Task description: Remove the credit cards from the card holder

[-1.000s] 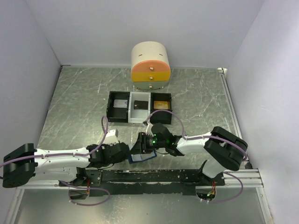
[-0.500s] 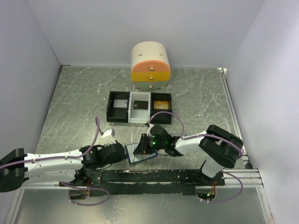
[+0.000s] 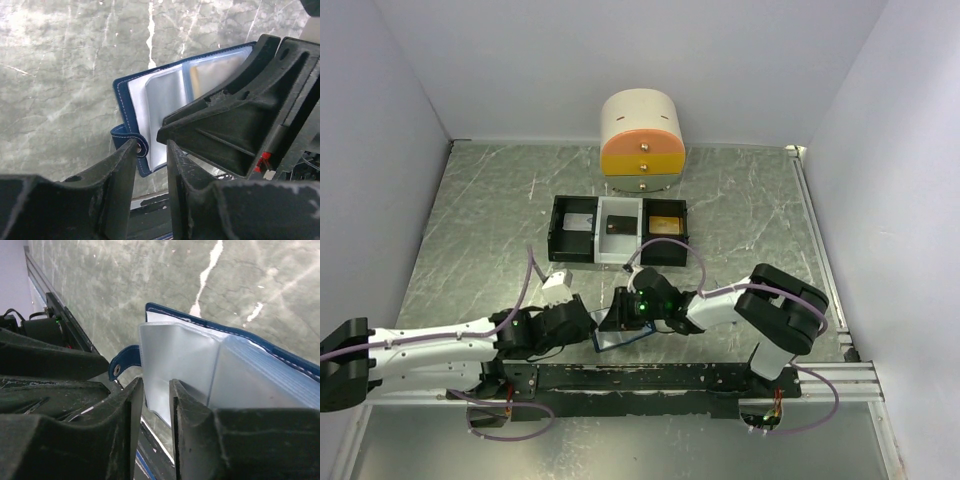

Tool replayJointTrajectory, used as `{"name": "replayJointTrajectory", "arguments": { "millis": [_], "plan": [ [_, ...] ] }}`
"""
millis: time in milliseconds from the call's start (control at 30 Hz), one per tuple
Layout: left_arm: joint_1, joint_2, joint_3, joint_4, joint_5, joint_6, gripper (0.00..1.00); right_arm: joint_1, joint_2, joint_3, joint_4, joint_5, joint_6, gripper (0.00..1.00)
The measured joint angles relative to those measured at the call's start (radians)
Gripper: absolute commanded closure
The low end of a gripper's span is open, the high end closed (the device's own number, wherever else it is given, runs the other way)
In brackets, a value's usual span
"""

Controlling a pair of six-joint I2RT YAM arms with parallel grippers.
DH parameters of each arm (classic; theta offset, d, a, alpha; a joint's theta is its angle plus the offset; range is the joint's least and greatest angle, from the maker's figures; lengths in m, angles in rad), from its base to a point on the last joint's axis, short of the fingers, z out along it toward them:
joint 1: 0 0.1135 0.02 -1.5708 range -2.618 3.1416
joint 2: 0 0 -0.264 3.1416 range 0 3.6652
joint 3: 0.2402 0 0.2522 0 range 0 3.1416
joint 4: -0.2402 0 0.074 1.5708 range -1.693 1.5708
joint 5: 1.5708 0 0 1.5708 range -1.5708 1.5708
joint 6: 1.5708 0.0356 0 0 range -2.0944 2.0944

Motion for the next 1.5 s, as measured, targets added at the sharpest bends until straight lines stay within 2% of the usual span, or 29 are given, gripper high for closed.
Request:
{"name": "replayJointTrajectory", "arguments": {
  "millis": [133,233,367,567,700,800,1067,1200,1500],
  "plan": [
    [-0.003,0.038,0.008,0.043,0.012,0.02,0.69,0.0,-0.003,-0.024,0.018,0.026,0.028,0.83],
    [-0.014,0.063,0.009,0.067,0.019,0.029,0.71,0.0,-0.016,-0.033,0.005,0.053,0.04,0.86],
    [-0.025,0.079,0.019,0.085,0.023,0.043,0.72,0.0,-0.033,-0.031,-0.035,0.093,0.04,0.94],
    [-0.029,0.146,0.03,0.118,0.042,0.047,0.81,0.001,-0.063,-0.03,-0.092,0.152,0.037,0.96],
    [-0.029,0.258,0.043,0.116,0.043,0.024,0.81,0.001,-0.09,-0.029,-0.134,0.186,0.029,0.96],
    [-0.029,0.317,0.068,0.118,0.041,0.011,0.82,0.001,-0.11,-0.016,-0.175,0.206,0.013,0.93],
    [-0.03,0.38,0.126,0.078,0.036,-0.022,0.83,0.0,-0.281,0.025,-0.354,0.326,-0.069,0.7],
    [-0.03,0.377,0.126,0.073,0.035,-0.027,0.82,-0.023,-0.338,0.046,-0.436,0.367,-0.127,0.65],
    [-0.03,0.328,0.1,0.072,0.035,-0.015,0.8,-0.059,-0.318,0.093,-0.606,0.357,-0.217,0.59]
  ]
}}
